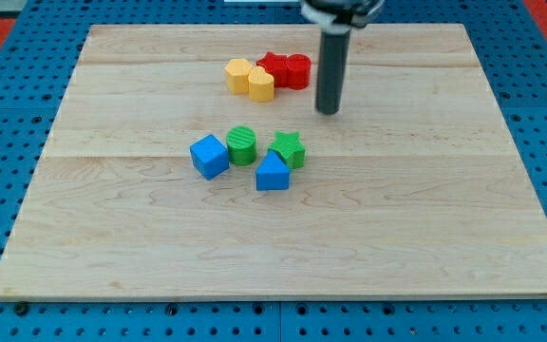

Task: Separate the red blocks and yellow blocks

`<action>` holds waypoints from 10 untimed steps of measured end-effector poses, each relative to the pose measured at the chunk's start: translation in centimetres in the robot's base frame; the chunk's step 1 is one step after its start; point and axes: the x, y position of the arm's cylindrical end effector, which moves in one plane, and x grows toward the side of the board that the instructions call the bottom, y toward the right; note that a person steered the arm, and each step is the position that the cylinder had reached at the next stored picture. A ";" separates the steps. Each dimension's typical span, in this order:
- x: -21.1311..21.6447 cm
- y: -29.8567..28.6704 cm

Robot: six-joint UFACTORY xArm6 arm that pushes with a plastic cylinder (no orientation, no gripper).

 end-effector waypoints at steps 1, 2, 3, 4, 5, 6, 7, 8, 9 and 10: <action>-6.9 3.2; -10.9 -2.4; -9.1 -7.8; -8.9 -14.8; -6.5 -12.8; -5.2 -15.3; -5.5 -16.9; -2.2 -14.4; -0.7 -7.5; -1.1 -4.7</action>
